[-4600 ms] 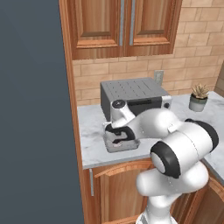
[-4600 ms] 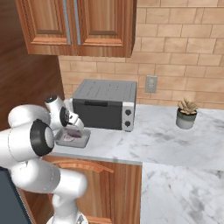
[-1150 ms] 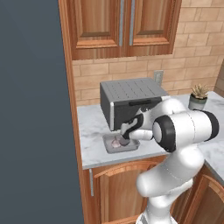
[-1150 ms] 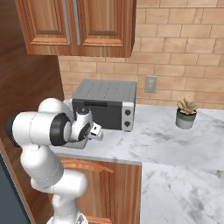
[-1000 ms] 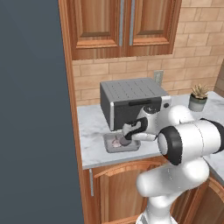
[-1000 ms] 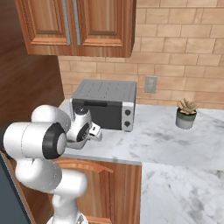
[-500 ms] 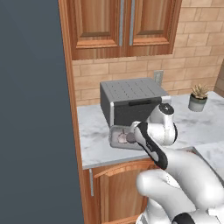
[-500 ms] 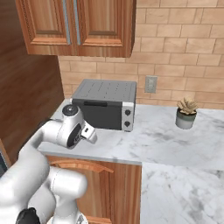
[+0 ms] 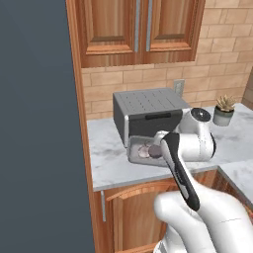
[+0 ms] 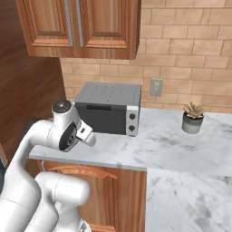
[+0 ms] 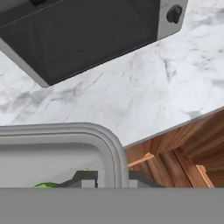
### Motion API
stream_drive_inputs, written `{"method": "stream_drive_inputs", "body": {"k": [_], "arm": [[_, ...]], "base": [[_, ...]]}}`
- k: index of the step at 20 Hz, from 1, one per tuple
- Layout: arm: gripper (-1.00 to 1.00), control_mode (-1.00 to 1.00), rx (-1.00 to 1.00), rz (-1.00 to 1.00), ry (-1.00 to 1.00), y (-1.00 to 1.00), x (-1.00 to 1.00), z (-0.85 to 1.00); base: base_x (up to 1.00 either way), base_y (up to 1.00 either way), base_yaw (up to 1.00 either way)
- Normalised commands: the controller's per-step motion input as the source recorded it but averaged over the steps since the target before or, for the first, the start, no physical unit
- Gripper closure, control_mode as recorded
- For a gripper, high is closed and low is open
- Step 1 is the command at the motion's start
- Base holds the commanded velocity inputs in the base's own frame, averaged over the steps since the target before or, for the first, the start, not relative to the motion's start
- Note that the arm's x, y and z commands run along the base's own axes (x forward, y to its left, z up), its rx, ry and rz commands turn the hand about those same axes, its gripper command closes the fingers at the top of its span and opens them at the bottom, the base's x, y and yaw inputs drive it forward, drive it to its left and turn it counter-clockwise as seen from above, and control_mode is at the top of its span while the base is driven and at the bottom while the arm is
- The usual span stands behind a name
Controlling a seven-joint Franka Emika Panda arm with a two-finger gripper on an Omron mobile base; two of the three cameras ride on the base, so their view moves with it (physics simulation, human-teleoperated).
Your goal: Take the garlic and eggplant out of the freezer and place them in the tupperware container on the counter. Then put the tupperware containing the vegetables back in the freezer.
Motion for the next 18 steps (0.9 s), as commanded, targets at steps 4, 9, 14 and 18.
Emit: {"method": "stream_drive_inputs", "body": {"k": [4,9,14,18], "arm": [[1.00,-1.00,0.00,0.00,0.18,-0.03,-0.31,1.00],[1.00,-1.00,0.00,0.00,0.13,-0.03,-0.66,1.00],[1.00,-1.00,0.01,0.00,0.02,-0.09,-0.84,0.63],[1.00,-1.00,0.01,0.00,0.00,-0.11,-0.65,0.13]], "base": [[0.00,0.00,0.00],[0.00,0.00,0.00],[0.00,0.00,0.00],[0.00,0.00,0.00]]}}
